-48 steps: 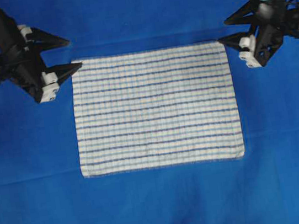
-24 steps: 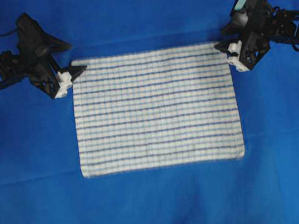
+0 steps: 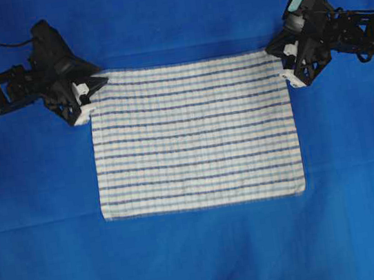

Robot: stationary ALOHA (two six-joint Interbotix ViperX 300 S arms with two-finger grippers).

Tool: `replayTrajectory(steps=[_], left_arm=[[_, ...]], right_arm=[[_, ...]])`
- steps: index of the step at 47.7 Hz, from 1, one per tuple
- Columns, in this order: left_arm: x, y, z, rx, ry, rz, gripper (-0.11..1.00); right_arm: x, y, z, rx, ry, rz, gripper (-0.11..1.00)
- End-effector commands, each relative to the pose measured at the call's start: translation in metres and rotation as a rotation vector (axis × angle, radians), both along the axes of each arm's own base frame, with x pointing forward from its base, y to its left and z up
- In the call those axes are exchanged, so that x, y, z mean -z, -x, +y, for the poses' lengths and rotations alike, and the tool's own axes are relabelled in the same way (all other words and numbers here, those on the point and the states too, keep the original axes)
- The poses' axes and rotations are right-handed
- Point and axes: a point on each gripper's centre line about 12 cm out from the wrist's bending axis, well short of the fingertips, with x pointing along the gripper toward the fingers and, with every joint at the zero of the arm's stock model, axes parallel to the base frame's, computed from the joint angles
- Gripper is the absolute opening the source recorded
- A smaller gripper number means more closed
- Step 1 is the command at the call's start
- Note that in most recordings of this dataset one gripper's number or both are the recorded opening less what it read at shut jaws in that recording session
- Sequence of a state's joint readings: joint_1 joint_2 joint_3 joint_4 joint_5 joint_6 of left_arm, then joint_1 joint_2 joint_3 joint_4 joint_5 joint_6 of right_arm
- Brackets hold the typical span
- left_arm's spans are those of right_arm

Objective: Fold the blue towel.
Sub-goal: 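Move both grippers to the far corners of the striped towel, then grasp the far corners and fold them toward the near edge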

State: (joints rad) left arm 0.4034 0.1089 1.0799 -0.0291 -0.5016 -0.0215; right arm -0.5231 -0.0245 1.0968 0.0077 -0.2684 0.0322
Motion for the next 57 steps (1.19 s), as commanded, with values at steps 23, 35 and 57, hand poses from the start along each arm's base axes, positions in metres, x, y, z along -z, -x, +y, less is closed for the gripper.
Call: replayTrajectory(steps=[23,35,57], left_arm=[[-0.038,-0.002,-0.004,0.026,-0.029,-0.046,0.02],[-0.041,-0.005,-0.017,0.066,-0.025,-0.049,0.02],[-0.056,-0.004,-0.097,0.273,0.065,-0.11,0.02]], right_arm=[[-0.043,-0.002,-0.001,0.008,0.064,-0.13,0.05],[-0.046,-0.001,0.012,-0.025,0.059,-0.137,0.05],[-0.049,-0.001,0.09,-0.212,-0.057,-0.164,0.05]])
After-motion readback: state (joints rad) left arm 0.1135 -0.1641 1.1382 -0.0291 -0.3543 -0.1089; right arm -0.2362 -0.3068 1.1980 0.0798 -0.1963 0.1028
